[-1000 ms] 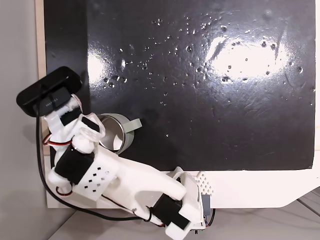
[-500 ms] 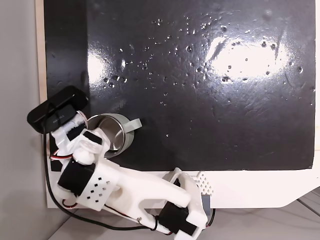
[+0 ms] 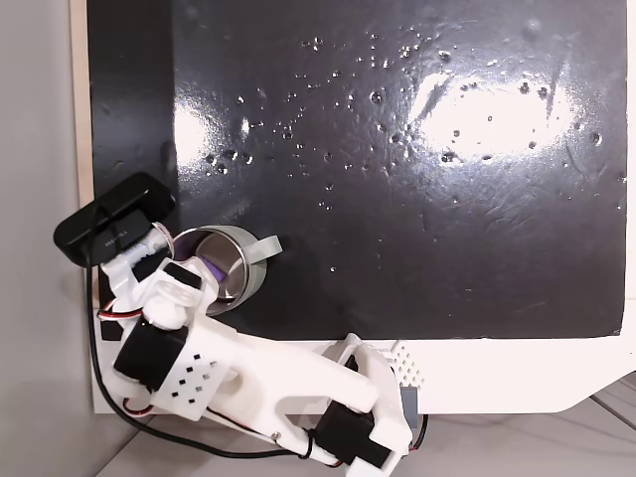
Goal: Grasp a pengrip and put it in the cup.
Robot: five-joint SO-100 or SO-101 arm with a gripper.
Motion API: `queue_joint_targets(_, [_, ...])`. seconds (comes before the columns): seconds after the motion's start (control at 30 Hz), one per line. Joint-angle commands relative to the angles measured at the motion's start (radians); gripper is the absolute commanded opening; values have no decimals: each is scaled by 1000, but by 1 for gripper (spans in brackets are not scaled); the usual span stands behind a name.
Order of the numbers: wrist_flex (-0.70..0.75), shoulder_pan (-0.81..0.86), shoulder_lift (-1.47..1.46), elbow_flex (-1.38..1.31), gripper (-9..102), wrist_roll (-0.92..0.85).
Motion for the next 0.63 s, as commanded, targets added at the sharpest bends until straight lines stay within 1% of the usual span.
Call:
queue_joint_targets(0.0, [0, -21, 52, -44, 24, 20])
queue_joint_targets(0.6, [3, -46, 43, -83, 24, 51])
